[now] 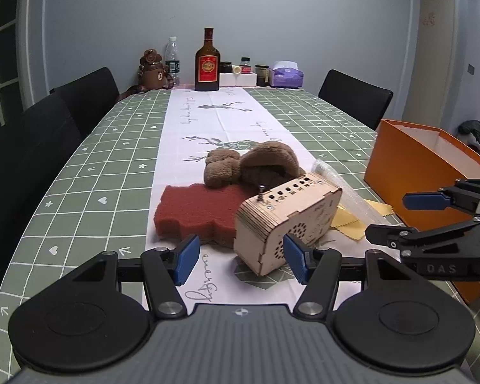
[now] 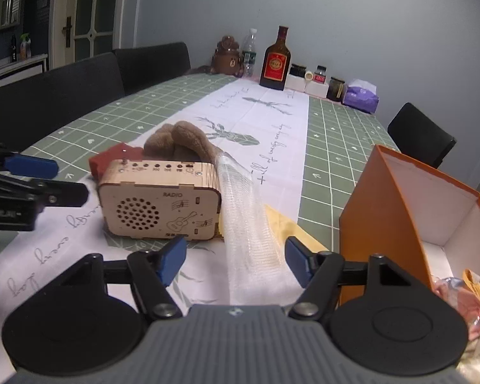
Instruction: Organize soft objects
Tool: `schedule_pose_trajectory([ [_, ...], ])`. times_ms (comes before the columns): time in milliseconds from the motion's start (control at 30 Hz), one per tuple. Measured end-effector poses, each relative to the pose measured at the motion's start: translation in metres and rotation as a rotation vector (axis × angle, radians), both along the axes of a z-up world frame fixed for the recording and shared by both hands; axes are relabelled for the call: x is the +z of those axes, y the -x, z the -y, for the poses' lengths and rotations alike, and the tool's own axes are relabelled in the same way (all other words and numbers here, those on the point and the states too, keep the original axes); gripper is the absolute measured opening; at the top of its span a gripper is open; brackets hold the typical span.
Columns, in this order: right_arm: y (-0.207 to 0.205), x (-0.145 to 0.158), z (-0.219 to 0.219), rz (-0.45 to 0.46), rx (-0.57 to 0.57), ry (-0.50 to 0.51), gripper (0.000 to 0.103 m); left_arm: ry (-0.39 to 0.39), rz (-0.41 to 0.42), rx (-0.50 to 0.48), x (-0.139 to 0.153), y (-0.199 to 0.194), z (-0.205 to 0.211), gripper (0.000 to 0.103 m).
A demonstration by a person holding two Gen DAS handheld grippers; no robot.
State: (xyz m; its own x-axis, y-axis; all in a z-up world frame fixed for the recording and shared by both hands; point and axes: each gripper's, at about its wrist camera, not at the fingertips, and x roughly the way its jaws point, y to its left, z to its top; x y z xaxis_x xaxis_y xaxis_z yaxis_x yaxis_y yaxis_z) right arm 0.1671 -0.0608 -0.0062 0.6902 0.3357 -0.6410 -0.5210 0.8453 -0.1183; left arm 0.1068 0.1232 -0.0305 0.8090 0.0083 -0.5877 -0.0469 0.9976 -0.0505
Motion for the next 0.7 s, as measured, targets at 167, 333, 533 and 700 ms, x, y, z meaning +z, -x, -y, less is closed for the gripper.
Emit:
schedule_pose_trajectory([
  [167,-0.029,-0.014,-0.004,-0.053,0.009,0.044,0.054,0.002,-0.011,0.009,0.003,-0.005,-0.008,0.07],
  [333,-0.047,-0.022,-0.005,-0.11,0.005,0.053,0.023,0.033,-0.02,-0.018,0.005,-0.008,-0.005,0.071],
  [533,-0.036,-0.015,0.004,-0.142,0.025,0.0,0.0,0.06,-0.043,-0.033,0.002,-0.005,0.006,0.07],
  [700,0.002,-0.005,0.008,-0.176,0.077,-0.053,0.0,0.144,-0.07,-0.044,-0.003,0.009,0.009,0.07],
])
